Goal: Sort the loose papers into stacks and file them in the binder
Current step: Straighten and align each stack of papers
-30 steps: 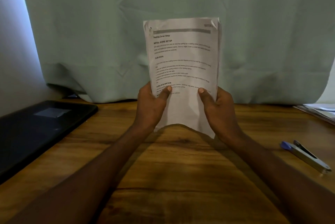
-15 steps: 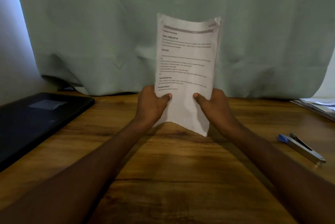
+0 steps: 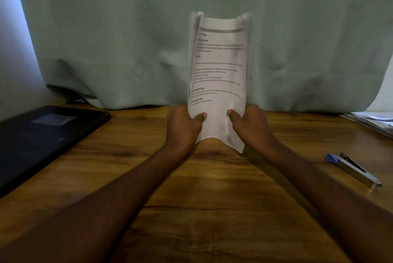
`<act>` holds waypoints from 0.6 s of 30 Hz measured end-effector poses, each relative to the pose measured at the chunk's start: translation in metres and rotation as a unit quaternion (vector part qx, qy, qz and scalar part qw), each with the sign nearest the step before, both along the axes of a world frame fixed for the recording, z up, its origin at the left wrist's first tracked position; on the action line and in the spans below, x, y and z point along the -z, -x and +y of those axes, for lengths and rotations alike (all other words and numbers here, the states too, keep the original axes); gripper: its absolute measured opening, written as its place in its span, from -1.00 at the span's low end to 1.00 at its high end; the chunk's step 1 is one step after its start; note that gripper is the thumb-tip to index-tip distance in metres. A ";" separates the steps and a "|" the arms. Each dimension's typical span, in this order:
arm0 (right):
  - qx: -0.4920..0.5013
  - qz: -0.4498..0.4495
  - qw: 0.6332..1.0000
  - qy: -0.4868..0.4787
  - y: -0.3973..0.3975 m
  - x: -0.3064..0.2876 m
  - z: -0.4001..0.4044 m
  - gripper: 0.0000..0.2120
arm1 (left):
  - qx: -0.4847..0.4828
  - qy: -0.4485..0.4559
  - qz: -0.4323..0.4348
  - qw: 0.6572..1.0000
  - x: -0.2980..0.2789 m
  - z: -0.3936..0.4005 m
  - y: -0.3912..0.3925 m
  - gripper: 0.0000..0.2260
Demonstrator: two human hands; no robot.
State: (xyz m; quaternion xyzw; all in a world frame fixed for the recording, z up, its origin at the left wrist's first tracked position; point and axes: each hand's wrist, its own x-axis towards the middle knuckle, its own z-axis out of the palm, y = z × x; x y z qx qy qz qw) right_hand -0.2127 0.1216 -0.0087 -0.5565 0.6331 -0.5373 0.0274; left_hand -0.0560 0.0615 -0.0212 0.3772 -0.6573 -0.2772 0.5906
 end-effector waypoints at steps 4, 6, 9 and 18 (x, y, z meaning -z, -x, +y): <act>-0.014 -0.009 1.000 -0.013 0.001 0.001 -0.001 -0.67 | -0.008 -0.031 0.010 0.999 0.002 -0.002 -0.002 -0.63; -0.018 -0.030 0.999 -0.040 0.000 0.001 -0.001 -0.66 | -0.007 -0.046 -0.014 0.999 0.001 -0.003 -0.004 -0.63; -0.048 -0.071 0.995 -0.042 0.000 0.000 0.004 -0.67 | 0.011 -0.057 -0.037 0.998 -0.007 -0.007 -0.011 -0.63; 0.051 0.073 0.976 0.198 0.056 -0.061 0.020 -0.21 | 0.099 -0.092 -0.335 0.933 -0.056 -0.029 -0.071 -0.51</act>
